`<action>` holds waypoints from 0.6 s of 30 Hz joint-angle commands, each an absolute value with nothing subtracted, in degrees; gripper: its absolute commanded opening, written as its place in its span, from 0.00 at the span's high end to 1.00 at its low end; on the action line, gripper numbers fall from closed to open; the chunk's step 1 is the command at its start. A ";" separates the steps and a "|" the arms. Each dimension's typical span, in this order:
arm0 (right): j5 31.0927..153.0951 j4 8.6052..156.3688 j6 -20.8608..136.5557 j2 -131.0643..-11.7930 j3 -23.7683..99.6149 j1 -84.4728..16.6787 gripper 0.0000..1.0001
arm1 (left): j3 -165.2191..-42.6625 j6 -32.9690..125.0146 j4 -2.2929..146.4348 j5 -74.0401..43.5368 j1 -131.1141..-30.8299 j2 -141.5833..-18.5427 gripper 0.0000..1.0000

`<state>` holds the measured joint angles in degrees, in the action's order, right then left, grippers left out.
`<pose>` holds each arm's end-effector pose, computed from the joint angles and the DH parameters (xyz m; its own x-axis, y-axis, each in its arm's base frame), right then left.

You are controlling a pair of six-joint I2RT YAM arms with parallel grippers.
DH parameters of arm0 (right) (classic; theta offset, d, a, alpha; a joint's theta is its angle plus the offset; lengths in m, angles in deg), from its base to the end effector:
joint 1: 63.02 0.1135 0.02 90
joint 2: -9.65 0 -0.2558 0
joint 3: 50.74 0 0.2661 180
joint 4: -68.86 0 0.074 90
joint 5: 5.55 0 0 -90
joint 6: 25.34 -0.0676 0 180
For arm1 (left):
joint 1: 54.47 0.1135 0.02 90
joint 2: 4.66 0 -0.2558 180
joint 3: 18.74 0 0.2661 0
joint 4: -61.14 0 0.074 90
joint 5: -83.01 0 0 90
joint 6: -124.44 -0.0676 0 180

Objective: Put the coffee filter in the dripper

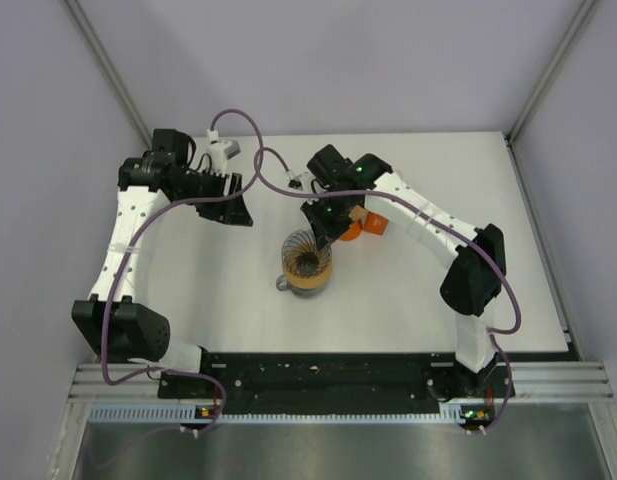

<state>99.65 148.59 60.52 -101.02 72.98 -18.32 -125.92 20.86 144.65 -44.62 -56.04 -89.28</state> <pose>0.2894 0.3113 0.2851 -0.7054 -0.6000 -0.3775 -0.7035 0.6580 0.2687 0.3024 -0.0496 0.3588 -0.7748 0.2073 -0.5973 0.5144 0.7560 -0.4048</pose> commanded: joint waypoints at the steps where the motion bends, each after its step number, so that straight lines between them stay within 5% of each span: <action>1: 102.21 148.86 62.03 -103.37 76.02 -18.73 1.00 | -124.67 20.29 142.82 -47.59 -60.27 -87.98 0.38; 18: 105.99 150.89 62.38 -109.09 78.13 -19.52 1.00 | -116.50 24.51 138.77 -49.98 -68.79 -94.39 0.39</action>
